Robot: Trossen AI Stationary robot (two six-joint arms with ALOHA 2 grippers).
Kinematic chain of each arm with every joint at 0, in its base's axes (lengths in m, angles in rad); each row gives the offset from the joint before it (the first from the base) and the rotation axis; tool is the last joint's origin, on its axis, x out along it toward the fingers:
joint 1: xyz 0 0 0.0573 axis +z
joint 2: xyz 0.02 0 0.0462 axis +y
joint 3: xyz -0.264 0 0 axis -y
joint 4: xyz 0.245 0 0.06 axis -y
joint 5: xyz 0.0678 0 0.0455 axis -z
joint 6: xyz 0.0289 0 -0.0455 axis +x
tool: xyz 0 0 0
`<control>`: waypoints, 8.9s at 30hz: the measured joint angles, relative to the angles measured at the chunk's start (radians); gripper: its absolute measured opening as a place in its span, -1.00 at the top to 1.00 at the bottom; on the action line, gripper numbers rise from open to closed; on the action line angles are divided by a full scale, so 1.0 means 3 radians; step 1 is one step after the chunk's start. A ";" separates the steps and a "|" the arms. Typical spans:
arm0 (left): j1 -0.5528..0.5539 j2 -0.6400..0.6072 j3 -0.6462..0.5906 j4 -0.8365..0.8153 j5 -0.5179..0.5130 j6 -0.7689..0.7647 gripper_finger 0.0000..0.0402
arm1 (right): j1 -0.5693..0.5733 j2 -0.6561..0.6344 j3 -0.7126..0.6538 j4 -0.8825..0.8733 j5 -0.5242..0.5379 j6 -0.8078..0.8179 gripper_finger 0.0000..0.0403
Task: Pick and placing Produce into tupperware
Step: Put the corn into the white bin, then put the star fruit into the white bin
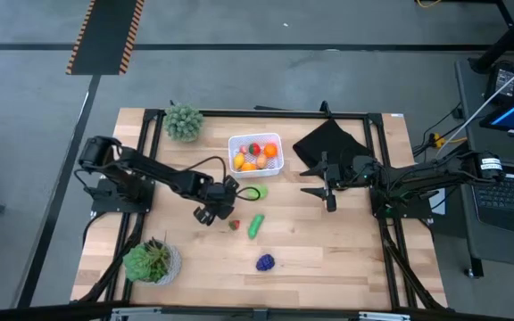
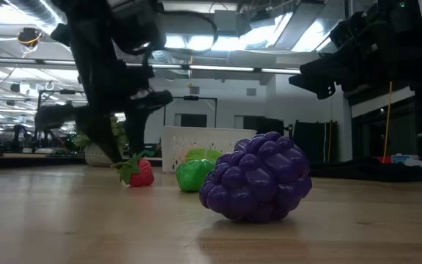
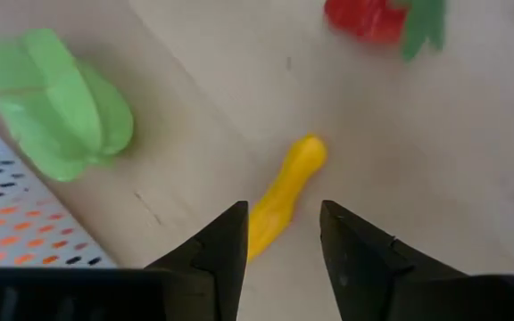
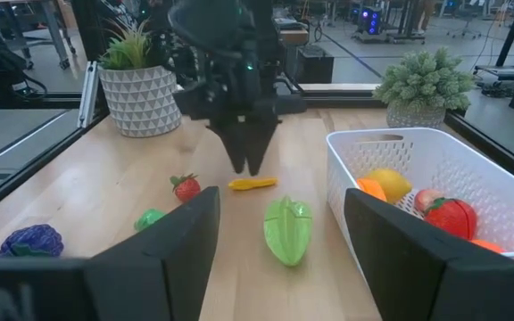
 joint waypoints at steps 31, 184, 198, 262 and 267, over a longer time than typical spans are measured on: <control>0.0220 0.0209 0.0004 0.0014 0.0450 -0.0624 0.89 | 0.0000 0.0000 0.0000 0.0004 0.0000 0.0003 -0.21; 0.1836 0.0045 0.1332 0.0047 0.1214 -0.1576 0.99 | 0.0000 -0.0001 0.0001 -0.0064 -0.0001 -0.0019 -0.21; 0.1835 0.0448 0.1709 -0.0137 0.1446 -0.1474 0.98 | 0.0000 -0.0001 0.0001 -0.0078 -0.0001 -0.0004 -0.21; 0.1708 0.1114 0.1706 0.0128 0.1692 -0.1622 0.32 | 0.0001 -0.0001 0.0000 -0.0073 -0.0003 -0.0001 -0.21; 0.1719 0.0979 0.1708 0.0083 0.1683 -0.1557 0.23 | 0.0000 -0.0001 0.0000 -0.0074 -0.0003 -0.0002 -0.21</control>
